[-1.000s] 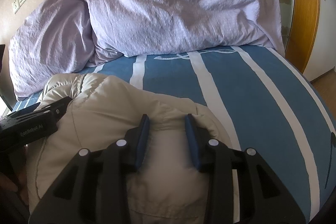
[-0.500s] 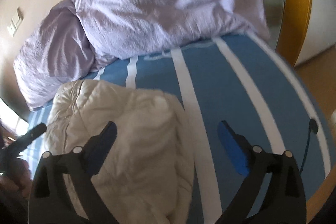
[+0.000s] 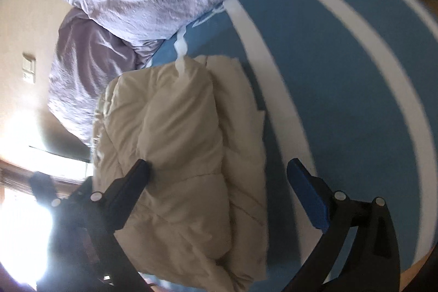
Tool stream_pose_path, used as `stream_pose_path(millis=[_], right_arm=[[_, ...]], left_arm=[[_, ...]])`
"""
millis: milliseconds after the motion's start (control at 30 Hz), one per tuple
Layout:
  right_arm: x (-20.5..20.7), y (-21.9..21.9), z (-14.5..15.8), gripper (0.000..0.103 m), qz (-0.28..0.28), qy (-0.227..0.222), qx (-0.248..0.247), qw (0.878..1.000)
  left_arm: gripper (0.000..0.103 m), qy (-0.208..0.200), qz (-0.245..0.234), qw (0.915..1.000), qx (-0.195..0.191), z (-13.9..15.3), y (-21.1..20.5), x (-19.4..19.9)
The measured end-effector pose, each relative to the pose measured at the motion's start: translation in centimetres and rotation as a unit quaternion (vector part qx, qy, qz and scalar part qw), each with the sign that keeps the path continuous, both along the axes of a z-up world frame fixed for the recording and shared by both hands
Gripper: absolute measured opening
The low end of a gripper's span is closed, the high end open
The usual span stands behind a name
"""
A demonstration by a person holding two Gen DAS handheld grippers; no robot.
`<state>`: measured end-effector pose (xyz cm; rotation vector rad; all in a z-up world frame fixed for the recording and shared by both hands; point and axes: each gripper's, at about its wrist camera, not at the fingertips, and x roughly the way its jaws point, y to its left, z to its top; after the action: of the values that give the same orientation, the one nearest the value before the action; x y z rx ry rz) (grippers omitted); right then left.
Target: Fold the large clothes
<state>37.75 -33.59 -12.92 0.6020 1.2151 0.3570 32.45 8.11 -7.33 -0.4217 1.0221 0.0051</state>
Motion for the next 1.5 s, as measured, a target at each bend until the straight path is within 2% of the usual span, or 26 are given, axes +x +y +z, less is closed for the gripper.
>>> stream_pose_path(millis=[200, 400, 800, 833, 900, 1033, 1133, 1267, 1500], right_arm=[[0.6, 1.0, -1.1, 0.101, 0.020, 0.022, 0.027, 0.999], [1.4, 2.1, -2.4, 0.101, 0.040, 0.042, 0.054, 0.997], [2.3, 2.6, -3.9, 0.101, 0.056, 0.048, 0.095, 0.993], [2.3, 2.6, -3.9, 0.100, 0.057, 0.047, 0.097, 0.992], [2.3, 2.7, -3.9, 0.094, 0.059, 0.042, 0.106, 0.992], [2.6, 2.6, -3.6, 0.073, 0.058, 0.033, 0.133, 0.989], [3.1, 3.3, -3.1, 0.063, 0.059, 0.023, 0.145, 0.987], [4.5, 5.1, -2.5, 0.058, 0.064, 0.017, 0.154, 0.986], [7.8, 9.2, -1.8, 0.056, 0.079, 0.012, 0.158, 0.984]], left_arm=[[0.101, 0.008, -0.007, 0.9996, -0.027, -0.5, -0.4, 1.2], [0.102, 0.017, 0.001, 0.9967, -0.080, -2.0, 0.1, 2.3], [0.101, 0.018, 0.012, 0.9877, -0.155, -3.7, 1.5, 2.9], [0.098, 0.016, 0.013, 0.9870, -0.160, -3.6, 1.6, 2.9], [0.091, 0.013, 0.016, 0.9857, -0.167, -3.4, 1.9, 2.9], [0.078, 0.004, 0.017, 0.9849, -0.172, -2.5, 2.6, 3.4], [0.073, -0.003, 0.020, 0.9856, -0.168, -1.7, 3.2, 4.1], [0.071, -0.011, 0.032, 0.9864, -0.161, -0.9, 4.8, 5.0], [0.071, -0.023, 0.062, 0.9885, -0.136, 0.5, 8.3, 6.2]])
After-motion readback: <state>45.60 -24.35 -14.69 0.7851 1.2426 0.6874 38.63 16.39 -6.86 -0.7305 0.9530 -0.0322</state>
